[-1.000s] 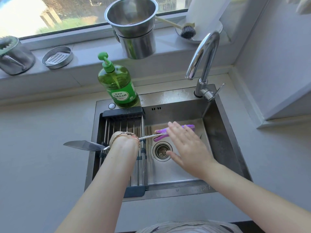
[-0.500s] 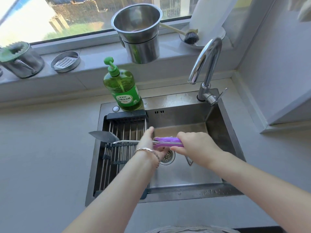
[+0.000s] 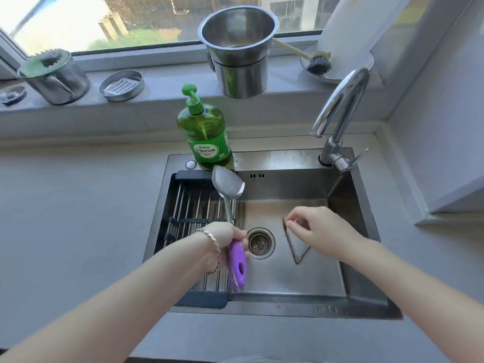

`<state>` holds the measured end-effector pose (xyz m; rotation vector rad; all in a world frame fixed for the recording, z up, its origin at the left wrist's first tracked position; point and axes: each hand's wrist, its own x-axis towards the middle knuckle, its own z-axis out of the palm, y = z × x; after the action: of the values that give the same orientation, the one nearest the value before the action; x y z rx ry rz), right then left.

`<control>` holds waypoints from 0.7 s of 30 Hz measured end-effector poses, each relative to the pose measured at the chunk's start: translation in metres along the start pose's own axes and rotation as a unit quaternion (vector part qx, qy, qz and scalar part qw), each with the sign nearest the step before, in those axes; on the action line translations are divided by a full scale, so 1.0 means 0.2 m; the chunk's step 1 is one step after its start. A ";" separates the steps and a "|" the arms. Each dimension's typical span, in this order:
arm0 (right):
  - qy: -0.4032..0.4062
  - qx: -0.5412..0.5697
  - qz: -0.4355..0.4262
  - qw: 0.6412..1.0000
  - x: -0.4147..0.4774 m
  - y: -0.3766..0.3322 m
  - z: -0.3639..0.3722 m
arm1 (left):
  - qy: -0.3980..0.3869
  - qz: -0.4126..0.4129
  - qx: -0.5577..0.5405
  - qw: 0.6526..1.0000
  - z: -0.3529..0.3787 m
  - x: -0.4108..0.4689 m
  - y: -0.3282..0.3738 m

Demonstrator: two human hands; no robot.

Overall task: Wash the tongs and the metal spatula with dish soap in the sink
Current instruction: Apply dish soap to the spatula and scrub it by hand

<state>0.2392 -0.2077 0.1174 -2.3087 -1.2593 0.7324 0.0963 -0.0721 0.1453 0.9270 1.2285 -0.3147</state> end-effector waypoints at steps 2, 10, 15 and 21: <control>0.006 0.020 0.019 1.000 0.06 -0.01 0.00 | -0.004 0.020 0.130 0.991 -0.08 0.04 0.02; -0.001 0.078 0.014 0.997 0.50 -0.26 -0.08 | 0.051 0.034 0.535 0.843 -0.25 0.11 0.12; 0.010 0.305 0.085 0.948 0.82 -0.51 -0.17 | 0.137 0.132 0.719 0.669 -0.26 0.14 0.24; -0.055 0.460 0.172 0.869 1.13 -0.77 -0.26 | 0.150 0.187 0.796 0.556 -0.34 0.19 0.37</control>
<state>0.2752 0.0585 0.1900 -1.6744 -0.3425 1.2565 0.1145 0.0338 0.1401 2.8804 0.6964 -1.0167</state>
